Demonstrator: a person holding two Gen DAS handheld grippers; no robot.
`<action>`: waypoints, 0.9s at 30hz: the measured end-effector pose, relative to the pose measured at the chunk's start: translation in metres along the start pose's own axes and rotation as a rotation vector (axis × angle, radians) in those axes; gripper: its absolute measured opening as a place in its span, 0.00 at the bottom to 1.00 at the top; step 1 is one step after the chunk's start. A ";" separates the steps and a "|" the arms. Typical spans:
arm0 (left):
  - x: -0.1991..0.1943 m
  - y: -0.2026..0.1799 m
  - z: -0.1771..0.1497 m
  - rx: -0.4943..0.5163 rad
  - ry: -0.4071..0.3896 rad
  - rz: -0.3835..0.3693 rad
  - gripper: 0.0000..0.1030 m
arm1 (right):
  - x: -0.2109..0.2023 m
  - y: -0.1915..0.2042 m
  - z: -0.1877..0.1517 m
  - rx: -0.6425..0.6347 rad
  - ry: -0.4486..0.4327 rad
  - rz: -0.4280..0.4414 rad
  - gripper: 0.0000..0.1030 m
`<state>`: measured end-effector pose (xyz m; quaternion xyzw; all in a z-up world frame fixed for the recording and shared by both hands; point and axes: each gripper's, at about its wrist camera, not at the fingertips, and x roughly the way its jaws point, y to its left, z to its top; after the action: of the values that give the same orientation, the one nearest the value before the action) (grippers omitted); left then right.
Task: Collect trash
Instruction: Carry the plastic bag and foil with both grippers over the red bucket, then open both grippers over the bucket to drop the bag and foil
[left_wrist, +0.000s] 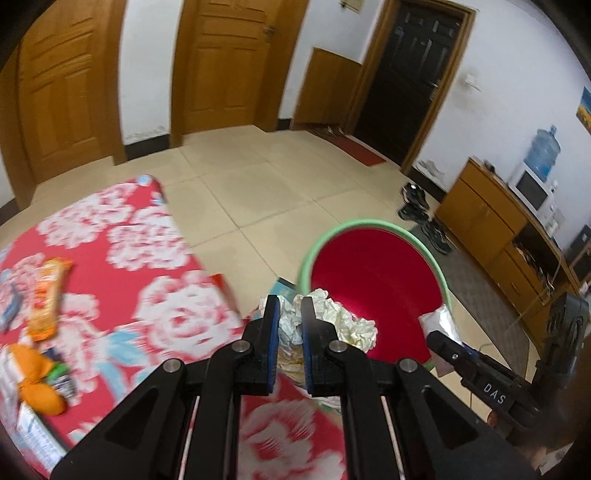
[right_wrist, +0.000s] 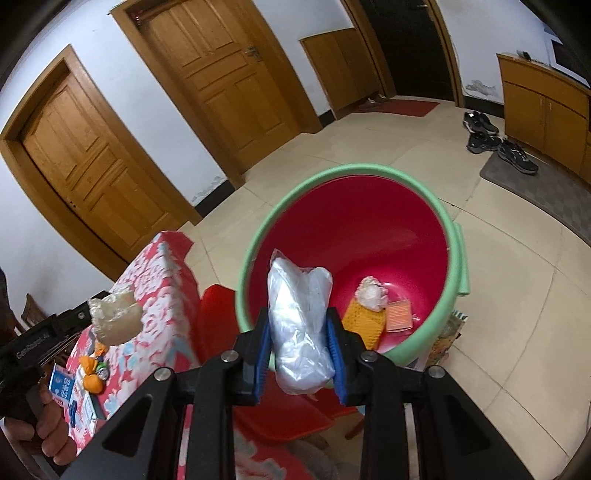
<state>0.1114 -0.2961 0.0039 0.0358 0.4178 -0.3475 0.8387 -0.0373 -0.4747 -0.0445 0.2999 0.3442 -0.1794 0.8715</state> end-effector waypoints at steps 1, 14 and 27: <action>0.007 -0.005 0.001 0.009 0.008 -0.007 0.09 | 0.002 -0.004 0.002 0.005 0.001 -0.005 0.31; 0.065 -0.049 0.007 0.075 0.071 -0.069 0.13 | 0.012 -0.028 0.009 0.027 -0.013 -0.030 0.35; 0.056 -0.050 0.010 0.073 0.060 -0.064 0.38 | 0.004 -0.033 0.013 0.050 -0.039 -0.020 0.50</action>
<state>0.1103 -0.3679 -0.0186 0.0635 0.4308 -0.3879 0.8124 -0.0452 -0.5084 -0.0523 0.3143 0.3254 -0.2024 0.8685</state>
